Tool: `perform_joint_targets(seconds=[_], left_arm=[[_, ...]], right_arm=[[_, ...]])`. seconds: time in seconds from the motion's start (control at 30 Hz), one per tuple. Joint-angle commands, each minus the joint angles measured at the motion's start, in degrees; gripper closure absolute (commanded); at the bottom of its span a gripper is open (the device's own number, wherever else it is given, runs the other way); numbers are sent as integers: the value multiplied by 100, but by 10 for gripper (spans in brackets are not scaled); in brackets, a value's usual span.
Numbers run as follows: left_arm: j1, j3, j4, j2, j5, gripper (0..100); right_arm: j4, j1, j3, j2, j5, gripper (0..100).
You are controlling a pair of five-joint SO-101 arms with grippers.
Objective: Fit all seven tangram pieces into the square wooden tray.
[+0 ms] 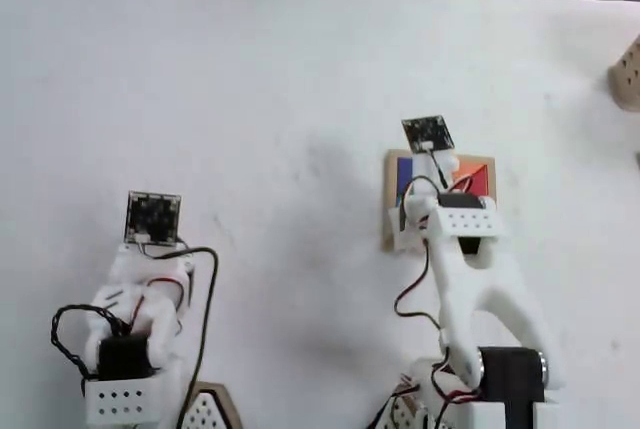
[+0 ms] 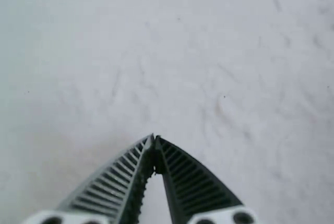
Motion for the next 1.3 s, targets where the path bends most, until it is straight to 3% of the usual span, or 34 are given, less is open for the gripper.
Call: perform_joint_targets(seconds=[0.0, 0.17, 0.57, 0.8, 1.27], left_arm=[[-66, -35, 0, -75, -53, 977], [-66, -35, -9, -75, -53, 977], [-66, -35, 44, -75, -35, 977], [13, -35, 677, -75, -35, 977], [-22, -35, 1635, -84, -9, 977]], right_arm=[[382, 207, -202, -286, 9, 981], [1086, 655, 35, -1710, 9, 981], [1051, 1209, 3411, -6281, 9, 978], [1789, 1297, 4642, -8998, 18, 980], [2527, 1200, 4633, -8664, 9, 981]])
